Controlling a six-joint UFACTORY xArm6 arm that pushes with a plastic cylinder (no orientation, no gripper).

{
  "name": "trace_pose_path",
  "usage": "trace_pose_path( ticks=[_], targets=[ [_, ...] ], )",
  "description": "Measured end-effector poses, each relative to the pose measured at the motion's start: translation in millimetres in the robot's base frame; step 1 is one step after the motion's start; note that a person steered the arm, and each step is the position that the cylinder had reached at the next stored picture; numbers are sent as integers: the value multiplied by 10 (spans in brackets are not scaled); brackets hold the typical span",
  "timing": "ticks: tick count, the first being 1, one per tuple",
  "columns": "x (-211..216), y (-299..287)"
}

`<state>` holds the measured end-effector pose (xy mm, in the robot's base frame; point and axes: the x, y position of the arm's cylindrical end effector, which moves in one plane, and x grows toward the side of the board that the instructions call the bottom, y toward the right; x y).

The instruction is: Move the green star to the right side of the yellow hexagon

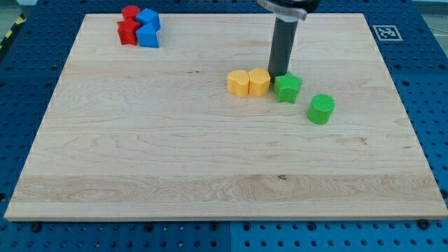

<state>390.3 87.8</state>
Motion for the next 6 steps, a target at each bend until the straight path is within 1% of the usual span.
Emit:
trace_pose_path(
  ticks=[1, 2, 3, 4, 5, 6],
  targets=[
    [37, 34],
    [-66, 297],
    [-79, 714],
    [184, 941],
    [417, 712],
    [456, 386]
  ],
)
